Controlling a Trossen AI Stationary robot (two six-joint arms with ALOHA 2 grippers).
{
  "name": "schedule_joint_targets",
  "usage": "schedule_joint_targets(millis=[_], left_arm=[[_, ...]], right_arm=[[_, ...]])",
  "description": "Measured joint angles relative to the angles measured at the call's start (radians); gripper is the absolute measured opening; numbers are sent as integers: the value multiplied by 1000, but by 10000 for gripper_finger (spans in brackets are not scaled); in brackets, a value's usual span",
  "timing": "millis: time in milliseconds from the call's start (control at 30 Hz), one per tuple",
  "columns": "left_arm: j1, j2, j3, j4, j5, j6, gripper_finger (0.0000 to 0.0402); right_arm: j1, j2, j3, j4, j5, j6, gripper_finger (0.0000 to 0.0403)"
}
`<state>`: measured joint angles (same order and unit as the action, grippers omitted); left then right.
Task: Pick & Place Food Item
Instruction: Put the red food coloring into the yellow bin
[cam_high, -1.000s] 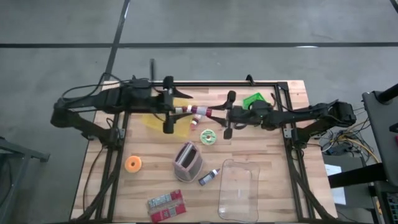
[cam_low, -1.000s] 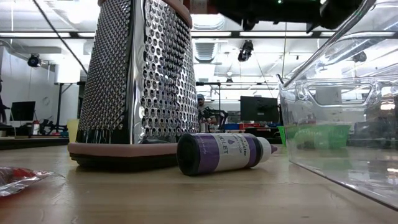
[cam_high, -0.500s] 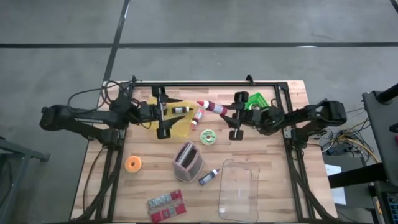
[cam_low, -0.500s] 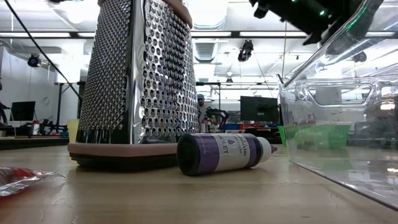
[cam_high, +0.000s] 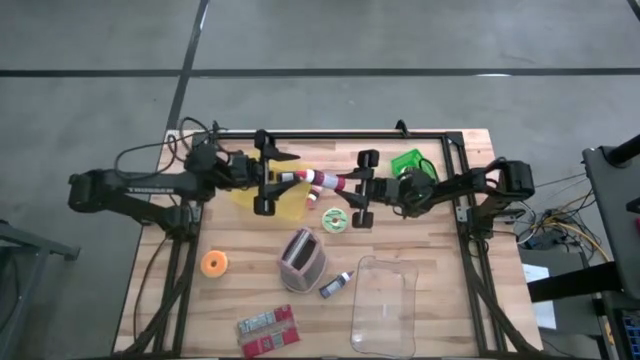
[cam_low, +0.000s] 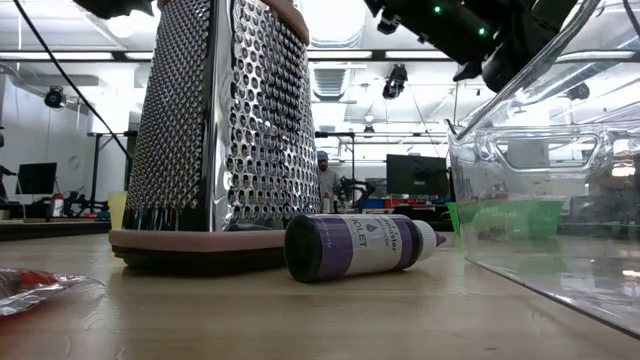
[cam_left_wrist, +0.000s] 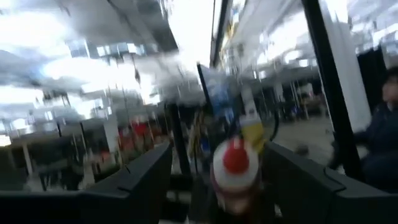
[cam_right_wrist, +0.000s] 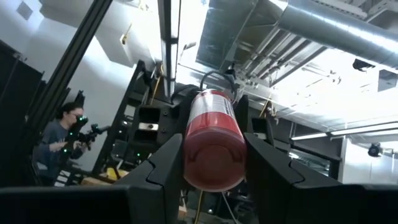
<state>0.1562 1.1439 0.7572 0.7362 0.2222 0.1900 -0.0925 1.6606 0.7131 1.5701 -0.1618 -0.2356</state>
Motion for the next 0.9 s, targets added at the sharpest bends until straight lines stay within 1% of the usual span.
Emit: schedule_joint_targets(millis=[133,267,433,533,767,900], left_arm=[[5,-5,51,-185,-1,8,250],[5,-6,139,-383,-1,9,250],[5,-6,296,-711,-7,41,250],[5,-2,392,-901,-43,75,249],[5,1,529,-1154,-57,83,247],[4,17,541,-1183,-59,87,247]], right_arm=[[-1,-9,-8,-3,1,6,131],[-6,-11,-8,-23,0,22,131],[-9,-10,-9,-37,-1,27,131],[-11,-11,-10,-58,-2,31,131],[-13,-14,-10,-72,-4,35,131],[-16,-14,-6,-74,-4,39,131]])
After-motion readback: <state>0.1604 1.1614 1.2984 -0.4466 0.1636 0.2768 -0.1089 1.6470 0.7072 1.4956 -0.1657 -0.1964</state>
